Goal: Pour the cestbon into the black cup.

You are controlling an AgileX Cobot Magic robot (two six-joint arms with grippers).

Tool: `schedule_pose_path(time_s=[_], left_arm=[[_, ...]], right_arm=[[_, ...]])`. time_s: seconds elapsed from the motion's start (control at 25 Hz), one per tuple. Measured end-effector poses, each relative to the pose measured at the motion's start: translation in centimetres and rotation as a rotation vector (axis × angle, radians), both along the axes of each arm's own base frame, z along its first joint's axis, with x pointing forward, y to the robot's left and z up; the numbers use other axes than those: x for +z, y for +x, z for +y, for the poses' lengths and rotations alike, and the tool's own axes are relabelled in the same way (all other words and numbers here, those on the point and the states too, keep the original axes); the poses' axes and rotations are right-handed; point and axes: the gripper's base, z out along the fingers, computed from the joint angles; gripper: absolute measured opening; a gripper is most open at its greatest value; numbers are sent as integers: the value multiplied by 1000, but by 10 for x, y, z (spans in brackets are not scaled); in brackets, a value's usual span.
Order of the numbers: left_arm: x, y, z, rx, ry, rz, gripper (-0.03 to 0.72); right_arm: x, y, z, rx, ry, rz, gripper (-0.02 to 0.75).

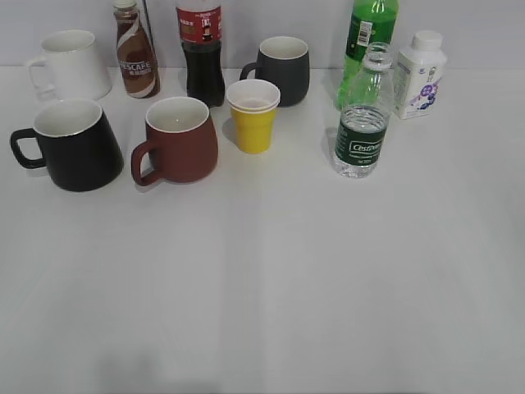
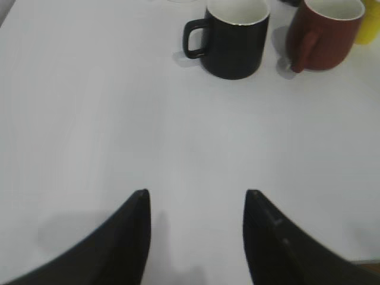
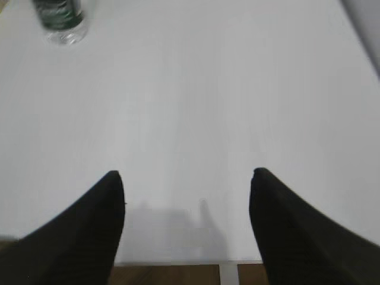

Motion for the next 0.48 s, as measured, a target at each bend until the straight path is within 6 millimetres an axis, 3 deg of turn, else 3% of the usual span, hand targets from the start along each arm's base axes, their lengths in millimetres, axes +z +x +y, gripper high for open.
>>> schedule_pose_path(time_s=[0.24,0.48], left_arm=[[0,-14,1,37,-11,-82,334],[0,-15,1,49,-15,-92,305]], right_arm=[[0,-6,0,-55,4,-38,494],[0,-6,0,-55,6,-39,494]])
